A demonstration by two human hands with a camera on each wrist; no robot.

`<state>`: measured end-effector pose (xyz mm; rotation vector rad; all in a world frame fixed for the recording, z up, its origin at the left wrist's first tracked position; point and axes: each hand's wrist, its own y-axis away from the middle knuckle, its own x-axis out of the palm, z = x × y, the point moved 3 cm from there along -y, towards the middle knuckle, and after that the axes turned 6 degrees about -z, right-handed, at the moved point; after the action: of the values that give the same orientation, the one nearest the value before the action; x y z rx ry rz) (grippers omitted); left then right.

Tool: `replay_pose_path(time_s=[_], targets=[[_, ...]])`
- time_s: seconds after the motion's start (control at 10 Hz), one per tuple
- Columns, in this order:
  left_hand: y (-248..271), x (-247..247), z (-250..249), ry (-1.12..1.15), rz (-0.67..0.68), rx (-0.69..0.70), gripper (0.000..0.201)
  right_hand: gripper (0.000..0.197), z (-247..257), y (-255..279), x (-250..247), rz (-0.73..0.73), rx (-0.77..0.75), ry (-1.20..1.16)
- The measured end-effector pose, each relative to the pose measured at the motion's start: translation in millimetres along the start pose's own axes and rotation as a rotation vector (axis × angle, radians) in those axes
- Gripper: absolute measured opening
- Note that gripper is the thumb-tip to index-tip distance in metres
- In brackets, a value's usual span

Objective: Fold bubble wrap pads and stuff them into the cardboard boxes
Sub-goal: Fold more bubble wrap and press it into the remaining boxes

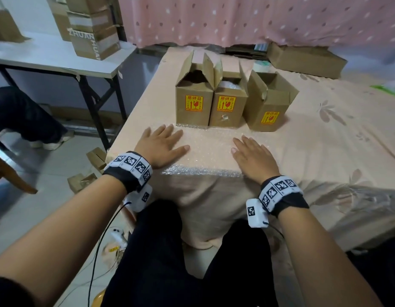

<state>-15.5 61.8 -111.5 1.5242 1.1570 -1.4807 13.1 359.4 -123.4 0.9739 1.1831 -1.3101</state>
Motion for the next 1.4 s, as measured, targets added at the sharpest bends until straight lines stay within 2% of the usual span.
replay_pose_path(time_s=[0.3, 0.6, 1.0, 1.1, 1.2, 1.3, 1.4], targets=[[0, -1, 7, 0.034, 0.031, 0.028, 0.066, 0.056, -1, 3, -1, -0.019, -0.007, 0.001], [4, -6, 2, 0.067, -0.011, 0.041, 0.06, 0.056, 4, 5, -4, -0.035, -0.003, 0.014], [0, -6, 4, 0.099, -0.012, 0.044, 0.065, 0.056, 5, 7, -5, -0.024, 0.001, 0.026], [1, -4, 6, 0.111, -0.009, 0.038, 0.063, 0.054, 4, 6, -9, -0.034, 0.013, -0.081], [0, -7, 9, 0.261, -0.069, -0.005, 0.07, 0.045, 2, 10, -23, -0.207, 0.081, -0.454], [0, -23, 18, 0.641, -0.315, -0.112, 0.06, 0.035, -8, 19, -43, -0.503, 0.184, -0.463], [0, -27, 31, 0.491, -0.392, -0.18, 0.049, 0.036, -14, 26, -54, -0.626, 0.246, -0.35]])
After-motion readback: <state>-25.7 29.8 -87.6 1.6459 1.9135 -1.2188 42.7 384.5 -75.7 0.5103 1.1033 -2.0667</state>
